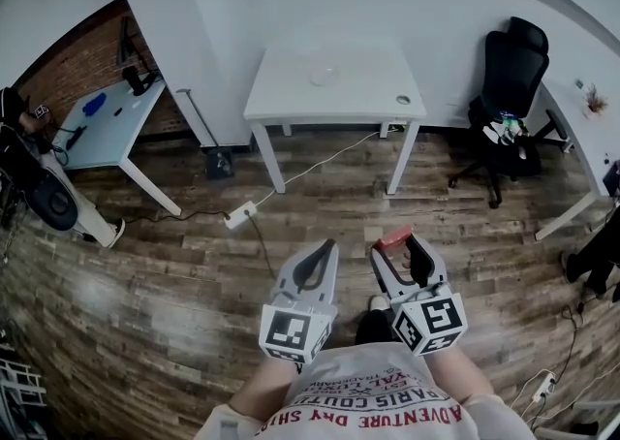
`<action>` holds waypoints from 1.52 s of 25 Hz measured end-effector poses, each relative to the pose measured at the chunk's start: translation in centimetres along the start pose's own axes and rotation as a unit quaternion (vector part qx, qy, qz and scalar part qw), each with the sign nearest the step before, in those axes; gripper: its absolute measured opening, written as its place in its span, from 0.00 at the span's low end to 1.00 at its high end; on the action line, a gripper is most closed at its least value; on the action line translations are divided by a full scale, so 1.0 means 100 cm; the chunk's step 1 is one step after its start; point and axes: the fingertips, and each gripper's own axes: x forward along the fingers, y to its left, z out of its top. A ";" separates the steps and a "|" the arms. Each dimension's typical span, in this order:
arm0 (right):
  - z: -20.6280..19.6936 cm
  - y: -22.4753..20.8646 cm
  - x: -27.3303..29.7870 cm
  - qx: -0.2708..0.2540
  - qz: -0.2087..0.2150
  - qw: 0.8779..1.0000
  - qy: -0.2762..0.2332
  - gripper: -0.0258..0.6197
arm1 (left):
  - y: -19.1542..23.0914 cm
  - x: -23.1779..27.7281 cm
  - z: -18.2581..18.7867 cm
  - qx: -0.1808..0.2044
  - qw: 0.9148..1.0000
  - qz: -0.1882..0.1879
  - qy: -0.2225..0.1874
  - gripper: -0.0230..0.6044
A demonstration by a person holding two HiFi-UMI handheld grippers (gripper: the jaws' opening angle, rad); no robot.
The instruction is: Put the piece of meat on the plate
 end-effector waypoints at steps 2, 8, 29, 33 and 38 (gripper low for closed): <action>0.002 -0.016 0.014 0.000 0.009 1.000 0.000 0.48 | 0.004 0.020 -0.001 0.000 1.000 0.008 0.002 0.05; 0.020 -0.082 0.061 0.003 0.037 0.999 0.000 0.47 | 0.011 0.097 0.005 -0.002 0.999 0.036 0.006 0.05; 0.037 -0.233 0.198 0.003 0.093 0.995 0.022 0.47 | 0.052 0.288 -0.004 -0.026 0.995 0.098 0.026 0.05; 0.037 -0.236 0.237 -0.004 0.089 0.996 0.025 0.47 | 0.087 0.315 -0.011 -0.031 0.995 0.089 0.024 0.05; 0.041 -0.241 0.304 -0.009 0.069 0.997 0.031 0.47 | 0.146 0.363 -0.011 -0.039 0.997 0.067 0.021 0.05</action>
